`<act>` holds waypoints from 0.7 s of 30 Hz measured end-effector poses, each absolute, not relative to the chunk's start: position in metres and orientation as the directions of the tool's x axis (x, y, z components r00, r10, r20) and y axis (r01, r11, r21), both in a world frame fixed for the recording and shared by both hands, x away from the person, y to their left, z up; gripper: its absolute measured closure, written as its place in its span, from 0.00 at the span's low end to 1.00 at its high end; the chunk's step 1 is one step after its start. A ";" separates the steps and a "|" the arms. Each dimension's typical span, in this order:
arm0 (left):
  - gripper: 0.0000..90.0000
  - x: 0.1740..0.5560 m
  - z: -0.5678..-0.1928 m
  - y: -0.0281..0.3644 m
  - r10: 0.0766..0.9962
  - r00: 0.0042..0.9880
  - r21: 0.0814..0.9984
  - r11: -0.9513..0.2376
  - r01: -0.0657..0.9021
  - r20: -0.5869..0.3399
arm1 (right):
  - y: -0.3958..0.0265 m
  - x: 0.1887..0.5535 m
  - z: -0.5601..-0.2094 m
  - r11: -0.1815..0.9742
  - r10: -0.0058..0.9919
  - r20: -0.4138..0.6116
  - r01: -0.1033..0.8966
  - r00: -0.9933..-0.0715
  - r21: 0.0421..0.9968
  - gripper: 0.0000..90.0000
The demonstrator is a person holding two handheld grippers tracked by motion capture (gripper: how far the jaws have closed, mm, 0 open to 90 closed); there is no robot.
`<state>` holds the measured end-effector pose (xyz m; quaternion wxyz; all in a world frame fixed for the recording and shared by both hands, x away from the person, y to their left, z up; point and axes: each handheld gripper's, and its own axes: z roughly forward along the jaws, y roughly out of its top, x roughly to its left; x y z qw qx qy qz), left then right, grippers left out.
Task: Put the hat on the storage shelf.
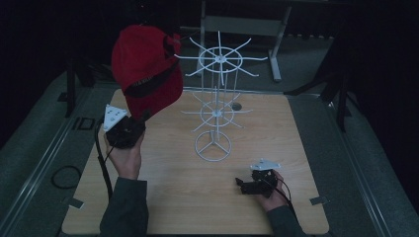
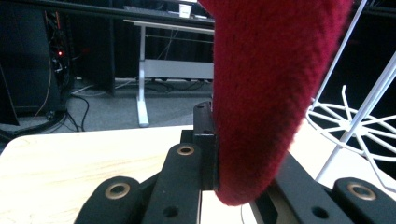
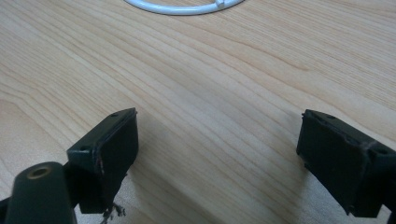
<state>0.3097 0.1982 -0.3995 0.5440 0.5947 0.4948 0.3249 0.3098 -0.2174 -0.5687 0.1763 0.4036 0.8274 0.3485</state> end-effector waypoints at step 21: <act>0.95 0.306 -0.381 0.201 0.942 0.301 0.973 0.086 0.214 -0.150 | -0.217 0.310 -0.569 0.431 0.791 -0.010 0.546 -0.612 0.718 0.14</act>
